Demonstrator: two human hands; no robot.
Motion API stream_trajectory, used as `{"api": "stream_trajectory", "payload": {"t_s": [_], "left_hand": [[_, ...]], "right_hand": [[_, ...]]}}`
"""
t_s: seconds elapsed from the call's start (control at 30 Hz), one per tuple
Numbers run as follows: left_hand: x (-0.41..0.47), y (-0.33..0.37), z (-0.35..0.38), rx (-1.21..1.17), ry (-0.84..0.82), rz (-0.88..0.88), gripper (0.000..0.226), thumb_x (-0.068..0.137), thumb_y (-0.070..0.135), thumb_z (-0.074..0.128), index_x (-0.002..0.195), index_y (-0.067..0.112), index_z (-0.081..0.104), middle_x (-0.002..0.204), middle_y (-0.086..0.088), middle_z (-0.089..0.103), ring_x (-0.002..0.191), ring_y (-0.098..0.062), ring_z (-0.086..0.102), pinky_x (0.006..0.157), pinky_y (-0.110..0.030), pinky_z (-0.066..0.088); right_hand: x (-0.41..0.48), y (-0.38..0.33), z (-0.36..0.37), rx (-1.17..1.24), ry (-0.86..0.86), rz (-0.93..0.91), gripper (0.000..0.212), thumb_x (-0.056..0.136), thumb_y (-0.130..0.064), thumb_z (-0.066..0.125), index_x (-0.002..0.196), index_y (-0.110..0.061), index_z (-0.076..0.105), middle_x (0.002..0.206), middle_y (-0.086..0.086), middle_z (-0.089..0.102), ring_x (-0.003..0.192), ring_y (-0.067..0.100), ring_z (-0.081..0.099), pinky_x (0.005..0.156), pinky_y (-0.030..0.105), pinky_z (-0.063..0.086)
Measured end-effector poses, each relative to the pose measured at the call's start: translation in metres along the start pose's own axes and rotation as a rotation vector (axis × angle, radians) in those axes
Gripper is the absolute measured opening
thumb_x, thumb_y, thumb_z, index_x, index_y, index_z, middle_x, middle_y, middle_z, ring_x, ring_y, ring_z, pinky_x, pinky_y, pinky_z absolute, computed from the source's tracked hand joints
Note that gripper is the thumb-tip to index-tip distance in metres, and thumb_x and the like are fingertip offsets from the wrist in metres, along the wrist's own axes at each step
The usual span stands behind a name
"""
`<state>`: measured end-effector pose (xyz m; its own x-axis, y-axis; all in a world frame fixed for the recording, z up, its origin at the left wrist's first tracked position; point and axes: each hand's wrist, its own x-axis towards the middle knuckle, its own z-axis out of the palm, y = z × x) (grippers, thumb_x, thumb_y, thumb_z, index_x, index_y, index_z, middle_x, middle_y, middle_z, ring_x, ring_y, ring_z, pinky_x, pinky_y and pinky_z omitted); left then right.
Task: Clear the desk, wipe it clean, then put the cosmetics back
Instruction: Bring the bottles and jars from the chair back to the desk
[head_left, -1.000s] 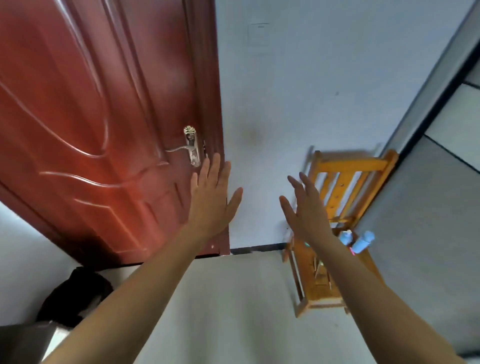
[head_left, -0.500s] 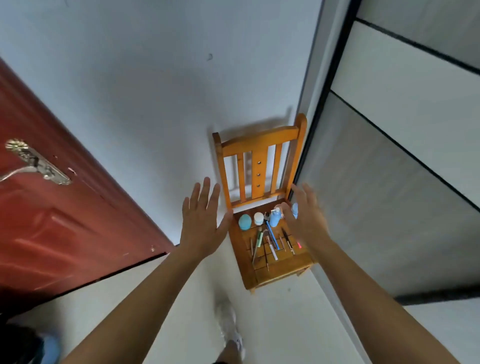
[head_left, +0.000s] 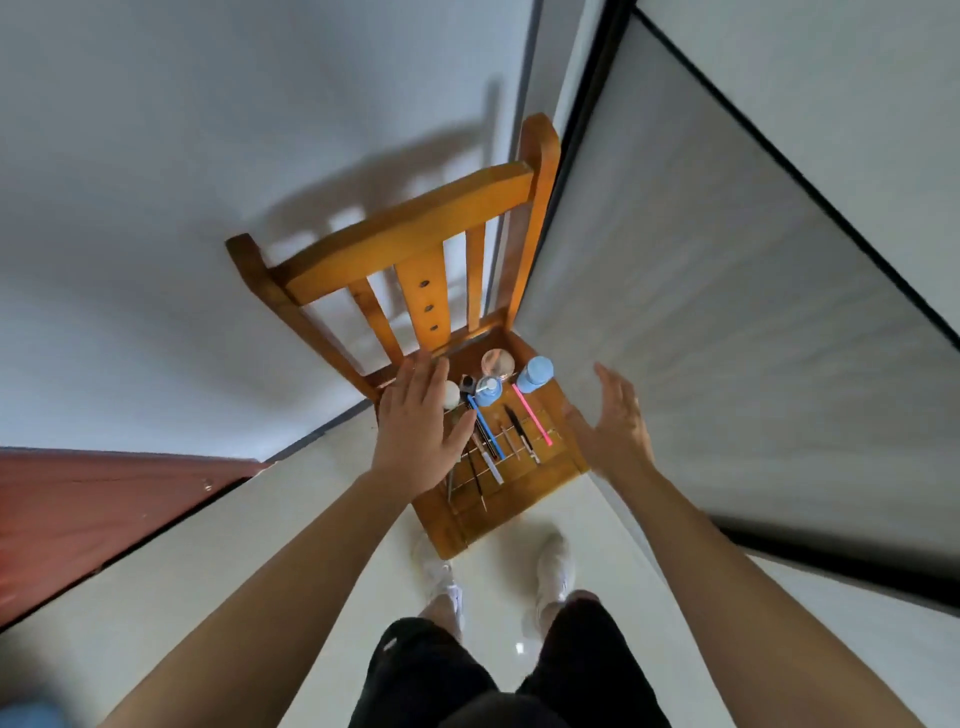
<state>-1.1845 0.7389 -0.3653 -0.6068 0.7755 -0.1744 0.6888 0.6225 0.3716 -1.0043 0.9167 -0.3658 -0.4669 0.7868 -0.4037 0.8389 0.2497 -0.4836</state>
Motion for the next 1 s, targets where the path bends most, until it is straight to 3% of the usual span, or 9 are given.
{"api": "stream_trajectory", "payload": {"t_s": [0.13, 0.23, 0.37, 0.5, 0.63, 0.77, 0.9, 1.0], "left_hand": [[0.033, -0.007, 0.075, -0.099, -0.05, -0.092, 0.083, 0.09, 0.066, 0.046, 0.152, 0.015, 0.029, 0.16, -0.011, 0.03, 0.148, -0.031, 0.025, 0.115, -0.05, 0.033], [0.048, -0.009, 0.135, -0.206, -0.075, -0.236, 0.085, 0.088, 0.067, 0.051, 0.152, 0.016, 0.027, 0.158, -0.009, 0.032, 0.146, -0.031, 0.029, 0.112, -0.049, 0.036], [0.06, -0.014, 0.205, -0.297, -0.093, -0.43, 0.09, 0.083, 0.069, 0.058, 0.152, 0.023, 0.021, 0.159, -0.002, 0.032, 0.145, -0.026, 0.03, 0.11, -0.047, 0.039], [0.072, -0.014, 0.247, -0.392, -0.027, -0.497, 0.09, 0.079, 0.071, 0.061, 0.151, 0.027, 0.027, 0.154, 0.003, 0.039, 0.141, -0.021, 0.038, 0.107, -0.048, 0.045], [0.093, -0.011, 0.257, -0.459, 0.071, -0.469, 0.084, 0.079, 0.065, 0.067, 0.147, 0.027, 0.038, 0.145, 0.006, 0.05, 0.133, -0.014, 0.046, 0.098, -0.04, 0.053], [0.107, -0.011, 0.257, -0.441, 0.15, -0.416, 0.062, 0.084, 0.053, 0.07, 0.135, 0.023, 0.053, 0.129, 0.006, 0.065, 0.121, -0.012, 0.058, 0.092, -0.034, 0.056], [0.102, -0.007, 0.239, -0.47, 0.218, -0.403, 0.055, 0.084, 0.053, 0.071, 0.126, 0.02, 0.061, 0.116, 0.009, 0.07, 0.108, -0.005, 0.062, 0.078, -0.006, 0.048], [0.086, -0.001, 0.216, -0.534, 0.289, -0.404, 0.054, 0.083, 0.052, 0.072, 0.124, 0.018, 0.062, 0.113, 0.01, 0.071, 0.103, -0.003, 0.064, 0.077, -0.005, 0.048]], "right_hand": [[0.049, 0.033, 0.042, 0.018, -0.084, 0.023, 0.072, 0.097, -0.051, 0.053, 0.157, -0.028, 0.021, 0.163, 0.001, 0.022, 0.148, 0.024, 0.025, 0.116, 0.044, 0.028], [0.084, 0.06, 0.078, 0.045, -0.126, 0.017, 0.074, 0.095, -0.052, 0.058, 0.156, -0.029, 0.023, 0.16, 0.0, 0.029, 0.144, 0.024, 0.033, 0.106, 0.035, 0.031], [0.121, 0.092, 0.124, 0.073, -0.18, -0.008, 0.086, 0.09, -0.064, 0.059, 0.157, -0.033, 0.015, 0.161, 0.001, 0.028, 0.145, 0.026, 0.033, 0.111, 0.048, 0.035], [0.15, 0.112, 0.158, 0.106, -0.138, -0.071, 0.095, 0.083, -0.074, 0.058, 0.157, -0.034, 0.013, 0.162, -0.001, 0.027, 0.146, 0.024, 0.033, 0.11, 0.048, 0.038], [0.173, 0.112, 0.171, 0.228, -0.032, -0.123, 0.097, 0.075, -0.074, 0.068, 0.154, -0.034, 0.026, 0.154, -0.004, 0.04, 0.138, 0.014, 0.043, 0.105, 0.043, 0.049], [0.187, 0.104, 0.177, 0.248, -0.016, -0.178, 0.077, 0.078, -0.062, 0.073, 0.142, -0.03, 0.045, 0.134, -0.01, 0.057, 0.123, 0.006, 0.05, 0.1, 0.038, 0.055], [0.183, 0.099, 0.165, 0.294, -0.032, -0.196, 0.071, 0.078, -0.054, 0.077, 0.138, -0.03, 0.049, 0.125, -0.018, 0.056, 0.12, 0.004, 0.05, 0.099, 0.036, 0.055], [0.165, 0.095, 0.144, 0.376, 0.013, -0.199, 0.071, 0.076, -0.054, 0.079, 0.137, -0.029, 0.05, 0.127, -0.015, 0.057, 0.122, 0.006, 0.052, 0.097, 0.036, 0.056]]}}
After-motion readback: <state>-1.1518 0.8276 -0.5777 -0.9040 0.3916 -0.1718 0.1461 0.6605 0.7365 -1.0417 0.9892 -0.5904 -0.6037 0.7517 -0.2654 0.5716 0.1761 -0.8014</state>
